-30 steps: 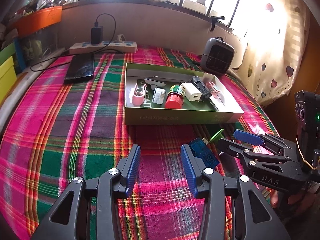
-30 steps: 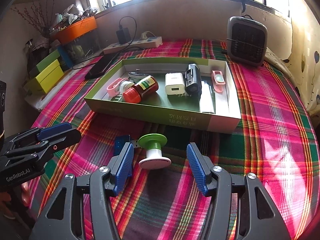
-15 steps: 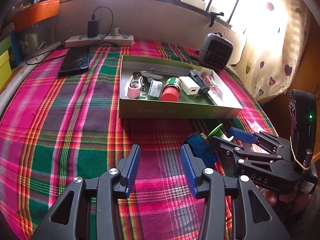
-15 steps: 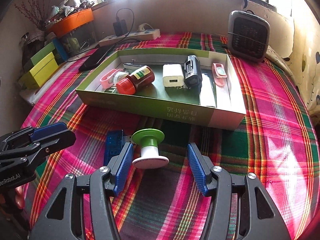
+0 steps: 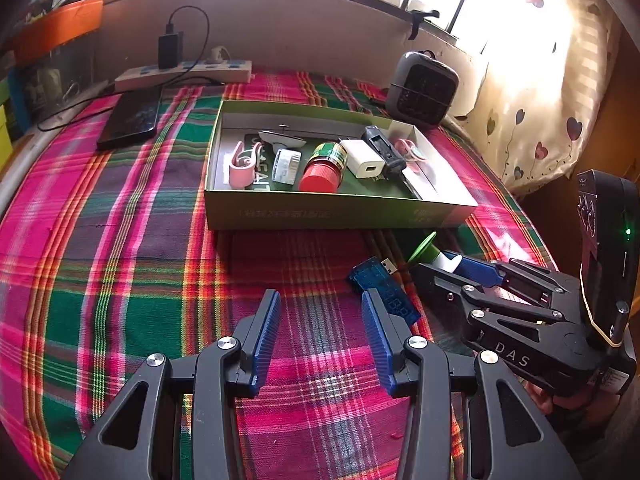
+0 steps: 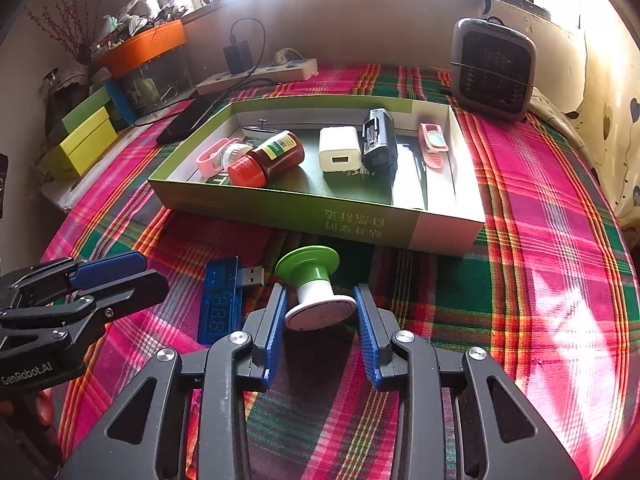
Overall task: Organize rigid objects
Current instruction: 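Grasp the blue USB meter with the left gripper while the right gripper grasps the green-and-white spool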
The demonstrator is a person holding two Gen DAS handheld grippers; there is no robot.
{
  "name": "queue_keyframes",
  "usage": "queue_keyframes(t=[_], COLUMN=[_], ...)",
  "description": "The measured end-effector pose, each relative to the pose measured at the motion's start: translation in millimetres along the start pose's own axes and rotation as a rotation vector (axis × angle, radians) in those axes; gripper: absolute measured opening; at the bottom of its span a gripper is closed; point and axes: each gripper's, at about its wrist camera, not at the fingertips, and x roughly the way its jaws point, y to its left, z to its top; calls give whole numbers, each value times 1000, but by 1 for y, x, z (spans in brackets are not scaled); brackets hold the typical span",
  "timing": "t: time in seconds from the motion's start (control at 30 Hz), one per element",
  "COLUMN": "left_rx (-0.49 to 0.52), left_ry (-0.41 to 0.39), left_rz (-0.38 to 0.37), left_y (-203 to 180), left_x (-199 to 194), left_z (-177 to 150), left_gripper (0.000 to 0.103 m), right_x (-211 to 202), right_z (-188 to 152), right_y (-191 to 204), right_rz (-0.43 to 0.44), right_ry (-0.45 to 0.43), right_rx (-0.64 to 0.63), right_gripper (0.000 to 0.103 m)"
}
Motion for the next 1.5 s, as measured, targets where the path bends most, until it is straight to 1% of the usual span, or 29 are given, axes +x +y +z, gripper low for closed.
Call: queue_keyframes(t=[0.23,0.3,0.4,0.53,0.67,0.77,1.03,1.23,1.33,1.5], left_rx=[13,16,24,44,55,63,62,57,47,70], left_ry=[21,27,34,41,48,60,62,62,59,51], left_rz=[-3,-3,-1,2,35,45,71,121,117,123], left_y=[-14,-18,-26,-36,-41,-46,-49,-43,-40,-42], left_x=[7,10,13,17,22,26,30,28,27,30], left_z=[1,2,3,3,2,2,1,0,1,2], left_gripper=[42,49,49,49,49,49,49,49,49,49], right_x=[-4,-6,-10,-17,-19,-21,-24,-25,-24,-22], right_z=[-1,-2,-3,-4,-5,-6,-9,-10,-11,-12], right_y=[-7,-9,-13,-20,-25,-27,-32,-33,-33,-35], right_rz=[10,7,-12,-12,-11,-19,-23,-18,-17,-17], right_ry=[-6,-9,-18,-35,-39,-36,-39,-38,-37,-26], right_rx=[17,19,20,33,39,37,39,39,41,48], right_gripper=[34,34,34,34,34,34,34,34,34,34])
